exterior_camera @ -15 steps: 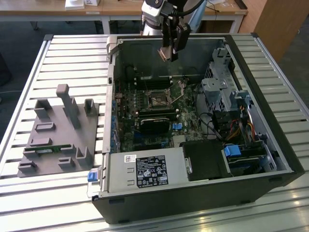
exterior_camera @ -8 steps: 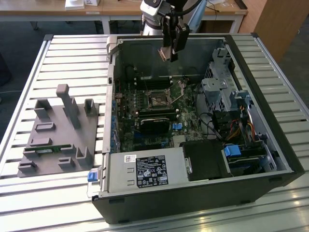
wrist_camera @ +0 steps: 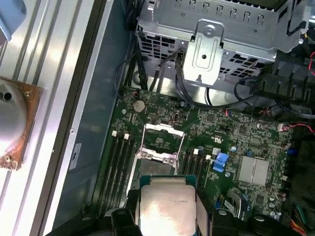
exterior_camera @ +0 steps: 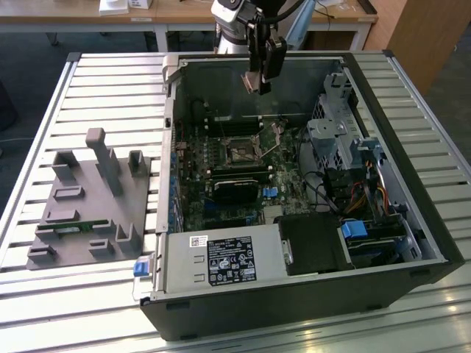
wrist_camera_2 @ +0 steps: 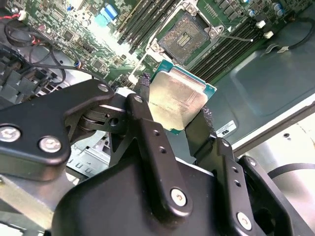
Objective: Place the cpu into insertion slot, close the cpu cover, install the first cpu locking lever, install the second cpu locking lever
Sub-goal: 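Place the cpu into insertion slot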
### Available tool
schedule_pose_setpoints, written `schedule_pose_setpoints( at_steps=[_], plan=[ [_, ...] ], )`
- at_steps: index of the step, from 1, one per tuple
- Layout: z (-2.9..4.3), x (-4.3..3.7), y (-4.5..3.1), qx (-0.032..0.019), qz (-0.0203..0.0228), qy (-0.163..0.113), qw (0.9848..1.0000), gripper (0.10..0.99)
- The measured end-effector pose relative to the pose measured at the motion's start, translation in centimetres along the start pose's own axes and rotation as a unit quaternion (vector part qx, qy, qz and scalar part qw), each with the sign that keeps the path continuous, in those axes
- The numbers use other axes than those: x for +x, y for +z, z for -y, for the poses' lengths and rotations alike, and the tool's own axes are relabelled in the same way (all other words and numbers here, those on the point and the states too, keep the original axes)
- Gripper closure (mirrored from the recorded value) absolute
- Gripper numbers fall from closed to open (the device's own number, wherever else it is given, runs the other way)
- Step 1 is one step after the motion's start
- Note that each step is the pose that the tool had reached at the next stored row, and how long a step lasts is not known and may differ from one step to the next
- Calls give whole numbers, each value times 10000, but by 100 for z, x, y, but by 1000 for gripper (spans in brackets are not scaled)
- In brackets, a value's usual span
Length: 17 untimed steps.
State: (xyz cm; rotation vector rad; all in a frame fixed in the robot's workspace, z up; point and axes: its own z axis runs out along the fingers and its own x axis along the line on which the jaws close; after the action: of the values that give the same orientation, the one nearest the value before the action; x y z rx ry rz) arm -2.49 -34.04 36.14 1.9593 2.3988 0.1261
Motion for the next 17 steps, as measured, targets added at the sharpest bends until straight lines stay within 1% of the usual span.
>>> schedule_pose_setpoints(
  at_steps=[9,17],
  plan=[
    [0,0,1,-5,25,275,9996,549],
    [0,0,2,-10,47,521,9986,549]
  ],
)
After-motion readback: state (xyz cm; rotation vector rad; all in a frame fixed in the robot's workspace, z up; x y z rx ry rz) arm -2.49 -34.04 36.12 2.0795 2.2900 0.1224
